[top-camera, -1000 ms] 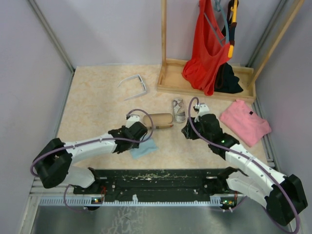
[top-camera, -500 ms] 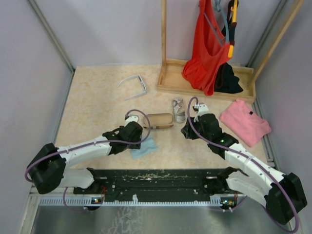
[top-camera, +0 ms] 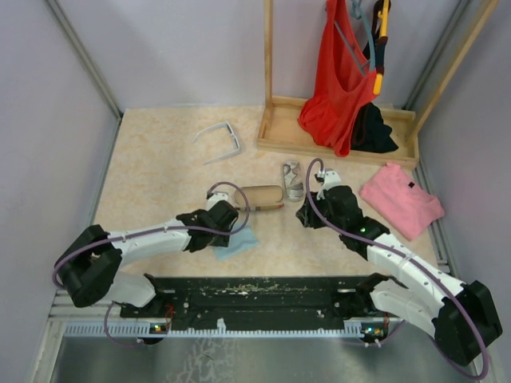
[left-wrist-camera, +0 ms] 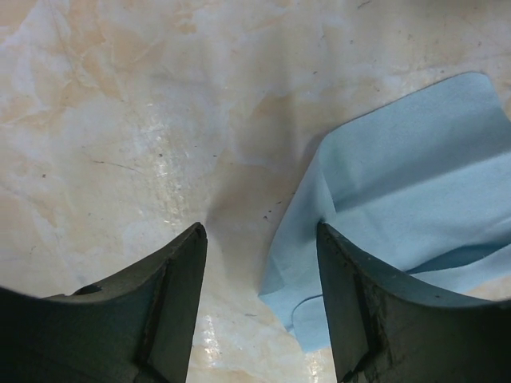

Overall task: Organize the sunglasses
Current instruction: Adjust the glasses cleaning cloth at the center of the board.

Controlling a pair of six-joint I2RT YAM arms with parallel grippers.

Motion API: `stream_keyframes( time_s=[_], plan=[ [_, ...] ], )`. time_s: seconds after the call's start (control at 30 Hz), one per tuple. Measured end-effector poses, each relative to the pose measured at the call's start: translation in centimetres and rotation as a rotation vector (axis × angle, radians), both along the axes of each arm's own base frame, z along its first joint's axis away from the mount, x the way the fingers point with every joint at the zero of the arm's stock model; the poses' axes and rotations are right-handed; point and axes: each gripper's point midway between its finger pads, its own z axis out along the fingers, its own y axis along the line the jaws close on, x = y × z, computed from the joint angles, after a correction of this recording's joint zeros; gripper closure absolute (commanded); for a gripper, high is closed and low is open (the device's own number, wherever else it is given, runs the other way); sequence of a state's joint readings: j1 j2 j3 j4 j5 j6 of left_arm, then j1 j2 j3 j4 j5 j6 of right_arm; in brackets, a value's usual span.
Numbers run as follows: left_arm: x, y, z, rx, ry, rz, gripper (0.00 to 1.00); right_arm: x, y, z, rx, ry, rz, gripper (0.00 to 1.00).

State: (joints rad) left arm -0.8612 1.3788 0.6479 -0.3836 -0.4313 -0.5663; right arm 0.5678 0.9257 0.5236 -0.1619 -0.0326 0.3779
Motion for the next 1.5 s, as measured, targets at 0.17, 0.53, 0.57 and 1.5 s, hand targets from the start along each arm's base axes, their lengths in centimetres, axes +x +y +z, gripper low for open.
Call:
stream_keyframes(
  time_s=[0.17,0.53,0.57,1.5],
  plan=[
    [0.0,1.0,0.1,0.041,-0.006,0.047,0.4,0.1,0.1,0.0,0.002,-0.002,0.001,0.62],
    [0.5,2.8,0.7,0.114,-0.032,0.135,0.44,0.0,0.2,0.0,0.004,0.0,0.006,0.62],
    [0.6,2.9,0.8,0.119,-0.035,0.139,0.44,0.1,0.2,0.0,0.004,0.0,0.006,0.62],
    [1.1,1.3,0.5,0.143,-0.037,0.051,0.28,0.0,0.4,-0.1,0.007,0.005,0.016,0.62]
  ],
)
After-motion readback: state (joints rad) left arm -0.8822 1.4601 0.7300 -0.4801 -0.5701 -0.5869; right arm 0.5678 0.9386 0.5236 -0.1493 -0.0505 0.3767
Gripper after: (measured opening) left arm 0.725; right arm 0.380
